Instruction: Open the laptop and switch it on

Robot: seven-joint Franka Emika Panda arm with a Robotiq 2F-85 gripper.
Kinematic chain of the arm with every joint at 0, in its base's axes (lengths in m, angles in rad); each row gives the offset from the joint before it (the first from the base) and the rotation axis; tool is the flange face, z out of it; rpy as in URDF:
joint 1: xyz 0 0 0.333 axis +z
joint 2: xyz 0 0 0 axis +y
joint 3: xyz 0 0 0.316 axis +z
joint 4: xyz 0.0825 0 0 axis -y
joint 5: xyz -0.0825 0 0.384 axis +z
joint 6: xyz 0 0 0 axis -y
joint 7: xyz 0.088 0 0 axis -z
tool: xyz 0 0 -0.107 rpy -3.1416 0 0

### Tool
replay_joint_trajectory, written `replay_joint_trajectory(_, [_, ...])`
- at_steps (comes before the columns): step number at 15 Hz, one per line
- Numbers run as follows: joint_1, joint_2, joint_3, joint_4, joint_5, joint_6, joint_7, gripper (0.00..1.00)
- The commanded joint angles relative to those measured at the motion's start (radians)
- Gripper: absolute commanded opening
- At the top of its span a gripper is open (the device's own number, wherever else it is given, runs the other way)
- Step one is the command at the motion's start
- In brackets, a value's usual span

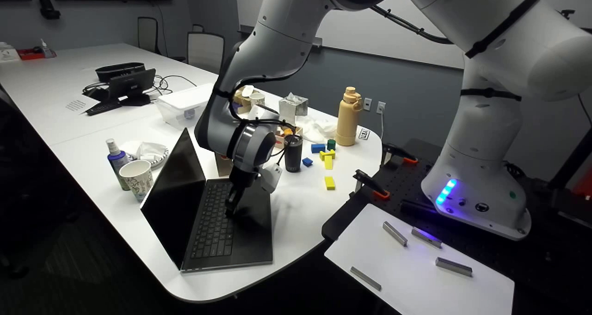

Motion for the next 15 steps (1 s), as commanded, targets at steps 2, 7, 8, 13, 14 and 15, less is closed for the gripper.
replay_joint_trajectory(2, [0.018, -0.033, -0.016, -0.008, -0.018, 0.047, 0.011, 0.00])
replay_joint_trajectory(7, [0.025, -0.183, -0.044, -0.126, -0.107, 0.102, 0.063, 0.00])
replay_joint_trajectory(8, [0.028, -0.217, -0.049, -0.153, -0.128, 0.108, 0.078, 0.00])
replay_joint_trajectory(13, [0.061, -0.426, -0.086, -0.322, -0.260, 0.101, 0.176, 0.49])
replay_joint_trajectory(14, [0.074, -0.461, -0.102, -0.355, -0.299, 0.094, 0.216, 0.55])
replay_joint_trajectory(15, [0.089, -0.489, -0.119, -0.380, -0.334, 0.097, 0.255, 0.64])
